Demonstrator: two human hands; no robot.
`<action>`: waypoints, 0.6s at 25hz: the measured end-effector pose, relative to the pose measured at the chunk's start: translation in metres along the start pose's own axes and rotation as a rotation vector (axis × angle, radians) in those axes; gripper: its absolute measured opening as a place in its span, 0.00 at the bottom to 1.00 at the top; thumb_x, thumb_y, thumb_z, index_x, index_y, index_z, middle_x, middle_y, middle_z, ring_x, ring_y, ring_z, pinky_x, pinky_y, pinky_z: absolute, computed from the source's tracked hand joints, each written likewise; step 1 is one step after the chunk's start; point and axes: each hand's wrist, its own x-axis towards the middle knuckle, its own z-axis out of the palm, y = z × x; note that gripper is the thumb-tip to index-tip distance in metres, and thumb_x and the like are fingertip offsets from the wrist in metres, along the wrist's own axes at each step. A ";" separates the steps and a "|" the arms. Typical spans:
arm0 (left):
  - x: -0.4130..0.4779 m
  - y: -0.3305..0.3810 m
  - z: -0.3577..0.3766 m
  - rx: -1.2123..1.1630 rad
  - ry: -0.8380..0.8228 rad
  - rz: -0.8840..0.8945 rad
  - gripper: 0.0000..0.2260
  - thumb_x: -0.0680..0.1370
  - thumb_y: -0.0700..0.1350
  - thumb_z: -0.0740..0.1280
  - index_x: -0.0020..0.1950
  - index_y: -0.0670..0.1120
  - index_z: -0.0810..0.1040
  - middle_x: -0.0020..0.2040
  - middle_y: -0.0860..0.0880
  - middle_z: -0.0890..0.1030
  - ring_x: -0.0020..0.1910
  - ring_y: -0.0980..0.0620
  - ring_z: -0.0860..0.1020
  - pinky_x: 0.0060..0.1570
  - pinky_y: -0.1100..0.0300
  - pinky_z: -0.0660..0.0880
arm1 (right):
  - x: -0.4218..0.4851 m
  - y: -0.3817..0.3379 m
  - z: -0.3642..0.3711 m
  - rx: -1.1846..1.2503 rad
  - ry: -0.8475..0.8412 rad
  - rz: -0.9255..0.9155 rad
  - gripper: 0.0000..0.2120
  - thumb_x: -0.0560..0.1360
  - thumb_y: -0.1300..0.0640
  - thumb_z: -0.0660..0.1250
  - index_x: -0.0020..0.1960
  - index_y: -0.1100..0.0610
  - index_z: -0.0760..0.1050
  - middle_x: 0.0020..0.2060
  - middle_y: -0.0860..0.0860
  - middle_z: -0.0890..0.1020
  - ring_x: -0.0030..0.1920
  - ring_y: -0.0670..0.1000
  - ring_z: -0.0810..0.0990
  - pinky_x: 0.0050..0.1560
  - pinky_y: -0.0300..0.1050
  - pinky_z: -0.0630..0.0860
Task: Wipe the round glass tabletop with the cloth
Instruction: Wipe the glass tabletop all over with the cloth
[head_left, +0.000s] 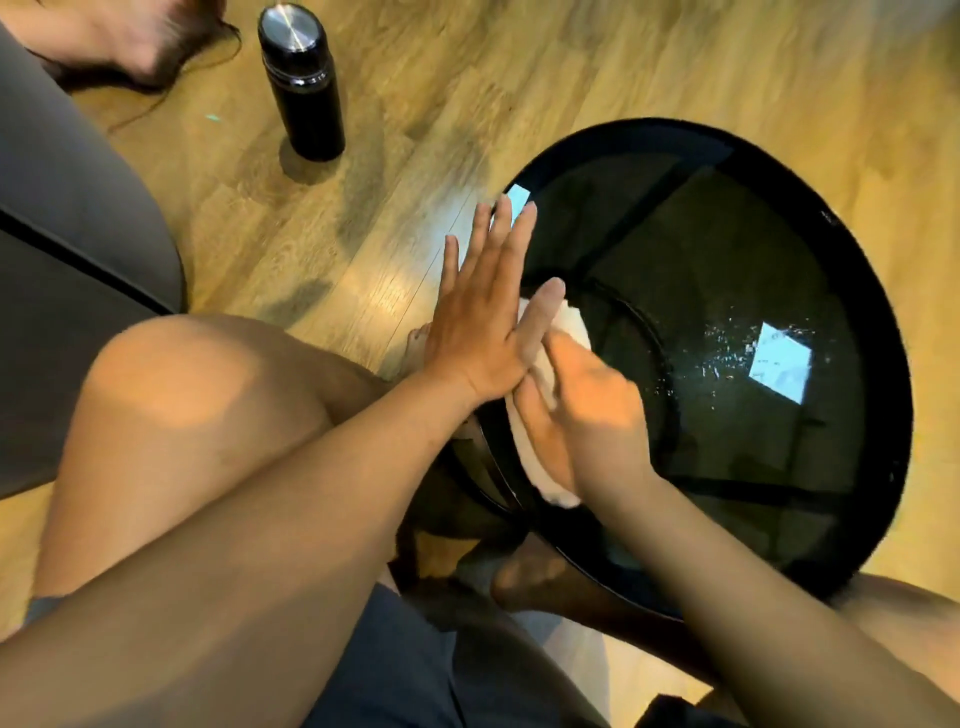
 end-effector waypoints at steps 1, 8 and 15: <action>-0.001 0.000 0.001 0.101 -0.018 0.040 0.31 0.82 0.60 0.46 0.81 0.46 0.49 0.82 0.42 0.49 0.81 0.46 0.44 0.78 0.42 0.41 | -0.038 0.007 -0.004 -0.033 -0.035 -0.005 0.20 0.77 0.45 0.61 0.65 0.53 0.71 0.49 0.53 0.83 0.40 0.58 0.83 0.36 0.49 0.78; -0.002 -0.003 0.004 0.215 0.009 0.182 0.30 0.83 0.59 0.48 0.80 0.42 0.55 0.81 0.39 0.55 0.81 0.42 0.49 0.78 0.41 0.47 | -0.121 0.041 -0.015 -0.187 -0.073 0.129 0.21 0.75 0.44 0.57 0.64 0.53 0.69 0.43 0.51 0.79 0.36 0.56 0.81 0.27 0.44 0.71; -0.003 0.001 0.002 0.093 0.006 0.156 0.31 0.82 0.57 0.50 0.80 0.40 0.56 0.81 0.38 0.55 0.81 0.42 0.50 0.78 0.43 0.47 | 0.048 0.023 0.000 -0.155 0.157 0.116 0.17 0.78 0.46 0.59 0.64 0.52 0.71 0.51 0.56 0.81 0.44 0.63 0.80 0.38 0.51 0.70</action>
